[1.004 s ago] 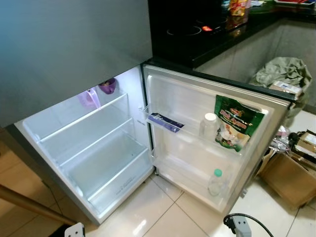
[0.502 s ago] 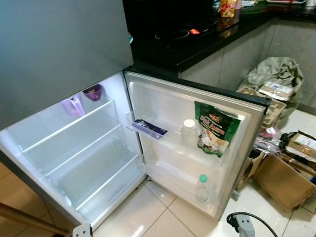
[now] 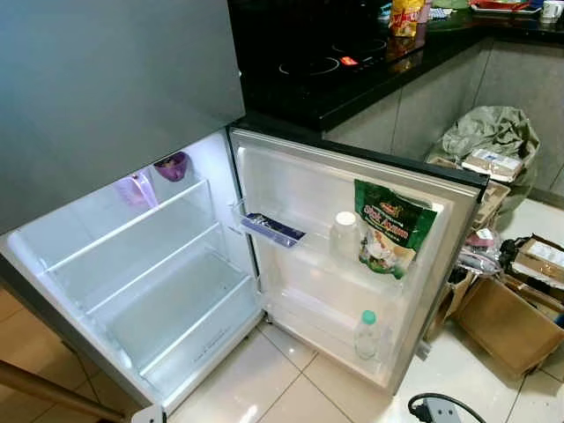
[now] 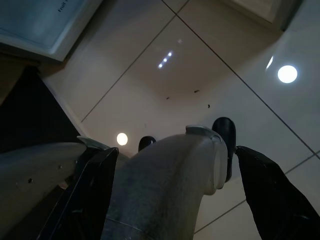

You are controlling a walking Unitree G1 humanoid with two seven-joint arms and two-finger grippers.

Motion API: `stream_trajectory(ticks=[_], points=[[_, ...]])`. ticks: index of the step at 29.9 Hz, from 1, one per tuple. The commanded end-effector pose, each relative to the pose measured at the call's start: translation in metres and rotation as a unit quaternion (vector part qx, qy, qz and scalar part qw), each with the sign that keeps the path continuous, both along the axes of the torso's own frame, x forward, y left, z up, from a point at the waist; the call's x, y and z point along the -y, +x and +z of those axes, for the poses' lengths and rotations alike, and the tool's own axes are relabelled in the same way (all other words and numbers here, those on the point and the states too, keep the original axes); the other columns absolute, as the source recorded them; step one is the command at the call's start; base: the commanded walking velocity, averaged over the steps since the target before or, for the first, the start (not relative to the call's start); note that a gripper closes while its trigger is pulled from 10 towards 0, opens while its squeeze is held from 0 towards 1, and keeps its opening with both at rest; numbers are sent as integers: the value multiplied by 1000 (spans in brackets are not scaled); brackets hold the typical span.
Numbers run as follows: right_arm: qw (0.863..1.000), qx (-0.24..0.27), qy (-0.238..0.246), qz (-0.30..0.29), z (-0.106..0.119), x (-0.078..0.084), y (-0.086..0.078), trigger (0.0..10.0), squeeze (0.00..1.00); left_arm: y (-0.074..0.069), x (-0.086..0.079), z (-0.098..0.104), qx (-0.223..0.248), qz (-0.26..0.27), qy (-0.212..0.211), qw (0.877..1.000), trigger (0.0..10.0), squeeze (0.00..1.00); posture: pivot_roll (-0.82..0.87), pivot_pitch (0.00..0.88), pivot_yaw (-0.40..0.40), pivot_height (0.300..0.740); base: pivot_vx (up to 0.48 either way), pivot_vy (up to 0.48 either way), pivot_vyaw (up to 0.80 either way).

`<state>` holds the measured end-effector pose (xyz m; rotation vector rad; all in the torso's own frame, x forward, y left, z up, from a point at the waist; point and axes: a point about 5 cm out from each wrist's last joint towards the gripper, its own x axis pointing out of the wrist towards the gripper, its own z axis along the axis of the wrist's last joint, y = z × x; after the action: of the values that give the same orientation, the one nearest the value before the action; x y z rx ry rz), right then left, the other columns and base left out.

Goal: Restocking fridge

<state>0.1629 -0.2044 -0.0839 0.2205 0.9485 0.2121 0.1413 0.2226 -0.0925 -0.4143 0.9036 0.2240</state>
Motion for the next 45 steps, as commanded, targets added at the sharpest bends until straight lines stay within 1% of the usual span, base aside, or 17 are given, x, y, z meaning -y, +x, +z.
stream_trajectory(ticks=[1, 17, 24, 45], points=[[1000, -11, -6, -2, -2, 1, -4, 10000, 0, -5, 1, -2, -6, 7, -1, 1000, 10000, 0, -80, 48, 58, 740, 0, 0, 0], [999, -28, -21, -6, -5, 5, -10, 10000, 0, -3, 2, -2, -8, 11, -1, 1000, 10000, 0, -80, 37, 46, 740, 0, 0, 0], [999, -27, -23, -7, -5, 5, -10, 10000, 0, -5, 3, -3, -11, 8, 4, 1000, 10000, 0, -84, 34, 46, 740, 0, 0, -547], [999, -30, -26, -9, -6, 7, -13, 10000, 0, -3, 7, -3, -9, 7, 1, 1000, 10000, 0, -76, 31, 37, 740, 0, 0, 0]])
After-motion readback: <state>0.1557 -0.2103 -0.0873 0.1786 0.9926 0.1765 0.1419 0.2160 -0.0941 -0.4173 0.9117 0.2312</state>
